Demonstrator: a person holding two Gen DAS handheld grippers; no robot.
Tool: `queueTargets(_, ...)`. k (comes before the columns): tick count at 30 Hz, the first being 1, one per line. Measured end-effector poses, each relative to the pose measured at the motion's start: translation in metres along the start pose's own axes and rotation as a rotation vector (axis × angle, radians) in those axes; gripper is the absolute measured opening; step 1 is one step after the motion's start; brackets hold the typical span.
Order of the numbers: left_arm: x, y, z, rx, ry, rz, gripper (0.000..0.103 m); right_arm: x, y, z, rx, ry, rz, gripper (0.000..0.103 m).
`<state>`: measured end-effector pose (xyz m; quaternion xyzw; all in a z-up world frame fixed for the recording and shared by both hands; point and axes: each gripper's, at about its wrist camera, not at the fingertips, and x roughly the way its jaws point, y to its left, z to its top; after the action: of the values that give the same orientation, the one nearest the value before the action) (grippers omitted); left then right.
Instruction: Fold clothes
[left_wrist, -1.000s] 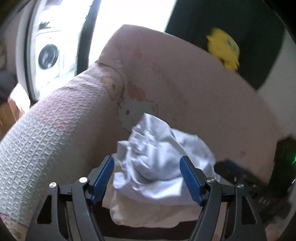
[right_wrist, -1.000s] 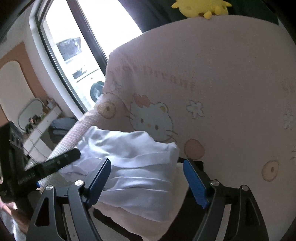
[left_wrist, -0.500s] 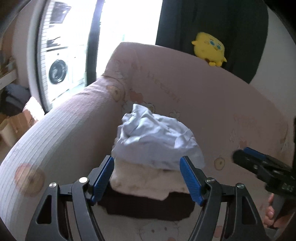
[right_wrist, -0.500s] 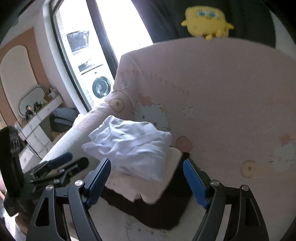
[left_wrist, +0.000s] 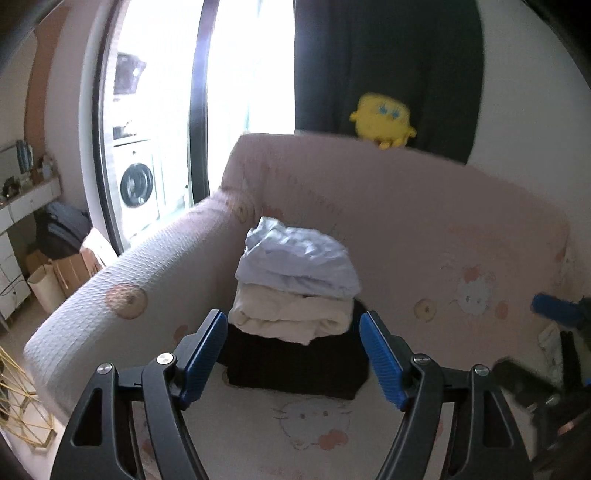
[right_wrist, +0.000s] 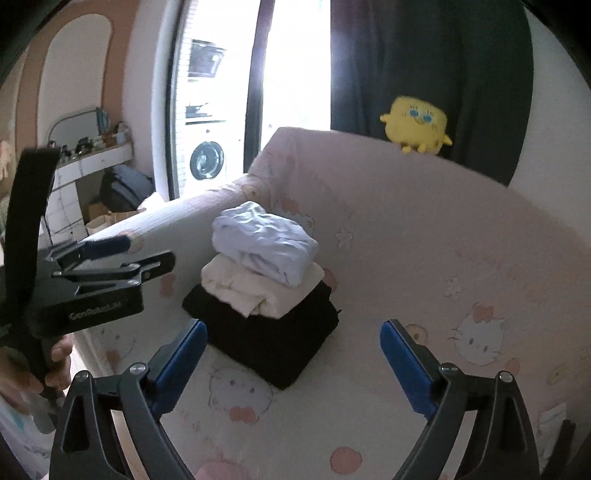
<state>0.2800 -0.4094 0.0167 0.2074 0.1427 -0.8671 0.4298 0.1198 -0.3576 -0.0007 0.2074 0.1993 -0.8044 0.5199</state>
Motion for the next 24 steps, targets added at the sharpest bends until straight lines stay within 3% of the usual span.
queueTargets(1,-0.013,-0.003,-0.003,-0.004,-0.029,0.007,0.074,-0.009,0.003,-0.005,-0.012,-0.011,-0.005,0.095)
queueTargets(4,-0.050,-0.013,-0.010,-0.016,-0.116,0.050,0.093,-0.033,0.007,-0.021,-0.014,-0.039,-0.001,0.096)
queueTargets(6,-0.069,-0.020,-0.014,-0.011,-0.144,0.052,0.093,-0.046,0.004,-0.031,0.021,-0.054,0.027,0.101)
queueTargets(11,-0.092,-0.042,-0.018,0.066,-0.121,0.023,0.093,-0.066,-0.008,-0.048,0.117,-0.089,0.001,0.102)
queueTargets(15,-0.101,-0.057,-0.025,0.110,-0.132,0.042,0.093,-0.070,-0.020,-0.071,0.274,-0.130,0.012,0.102)
queueTargets(19,-0.097,-0.068,-0.038,0.141,-0.061,0.028,0.093,-0.063,-0.038,-0.104,0.490,-0.119,0.083,0.102)
queueTargets(24,-0.096,-0.081,-0.054,0.148,-0.019,0.025,0.093,-0.061,-0.028,-0.118,0.425,-0.053,0.076,0.102)
